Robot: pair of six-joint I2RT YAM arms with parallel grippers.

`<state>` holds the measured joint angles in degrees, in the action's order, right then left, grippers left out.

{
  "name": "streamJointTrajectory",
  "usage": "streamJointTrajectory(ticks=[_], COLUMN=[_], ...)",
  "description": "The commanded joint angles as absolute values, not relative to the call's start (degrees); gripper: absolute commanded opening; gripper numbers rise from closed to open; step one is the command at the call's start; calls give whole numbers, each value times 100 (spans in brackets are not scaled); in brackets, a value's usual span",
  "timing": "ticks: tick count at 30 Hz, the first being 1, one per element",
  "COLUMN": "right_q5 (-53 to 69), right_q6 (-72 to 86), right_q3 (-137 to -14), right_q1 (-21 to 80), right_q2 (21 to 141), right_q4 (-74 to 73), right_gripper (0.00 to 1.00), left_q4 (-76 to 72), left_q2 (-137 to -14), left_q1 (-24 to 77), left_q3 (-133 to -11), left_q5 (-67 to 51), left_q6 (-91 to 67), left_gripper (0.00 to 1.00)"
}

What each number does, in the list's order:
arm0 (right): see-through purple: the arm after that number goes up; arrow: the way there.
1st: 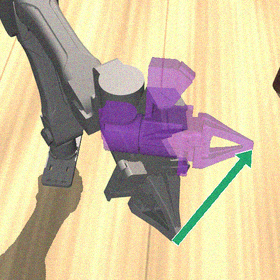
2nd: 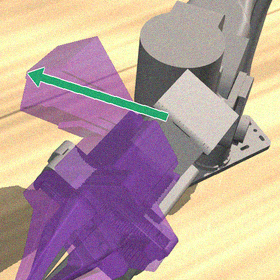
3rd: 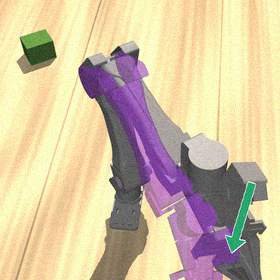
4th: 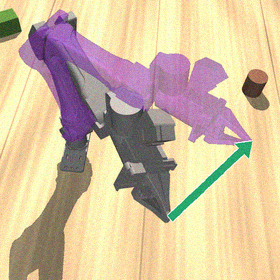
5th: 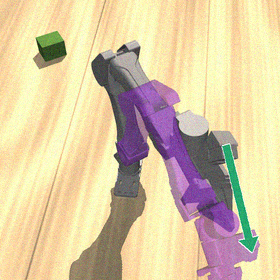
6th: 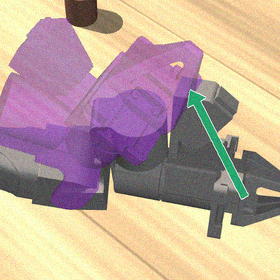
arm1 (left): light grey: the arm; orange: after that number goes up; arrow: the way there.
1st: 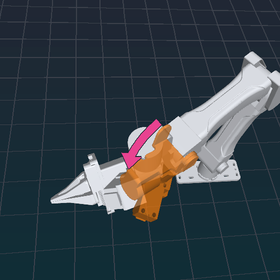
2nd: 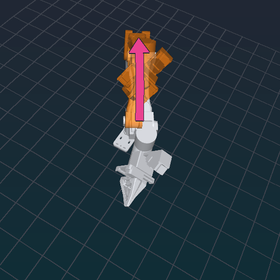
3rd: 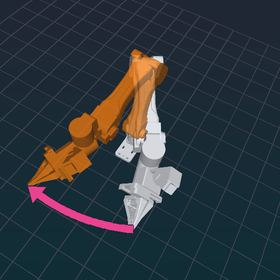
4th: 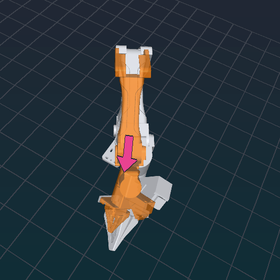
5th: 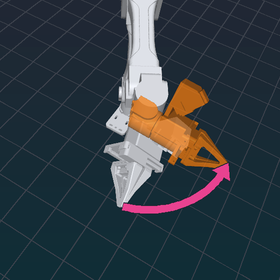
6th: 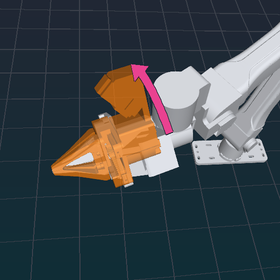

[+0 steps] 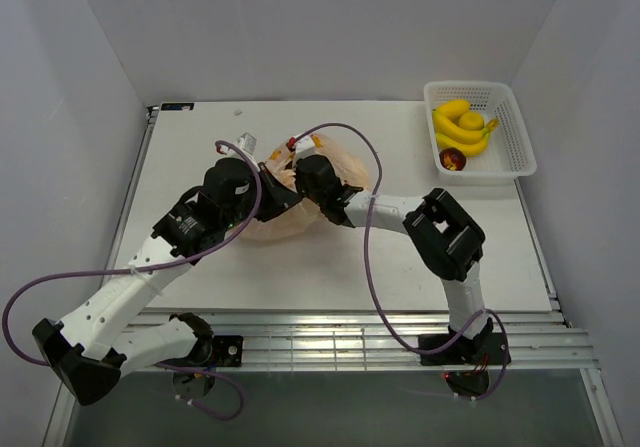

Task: Take the fake fruits out of the plastic bag
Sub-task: Take out the fake fruit from the plastic bag.

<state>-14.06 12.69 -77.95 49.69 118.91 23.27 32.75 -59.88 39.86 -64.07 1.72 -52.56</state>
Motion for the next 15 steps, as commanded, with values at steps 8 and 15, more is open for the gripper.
streamJointTrajectory(ticks=[8,15], right_q5=[-440,-255], right_q6=[1125,1064], right_q3=[-6672,-5907], right_q1=[4922,4852], right_q2=[9766,8352], right_q4=[2023,1233], right_gripper=[8,8], left_q4=[3533,3674], left_q2=[-5845,-5801], left_q1=[3999,3999], left_q3=[-6328,-6416], left_q5=[756,1072], left_q6=[-5563,-5607], left_gripper=[0,0])
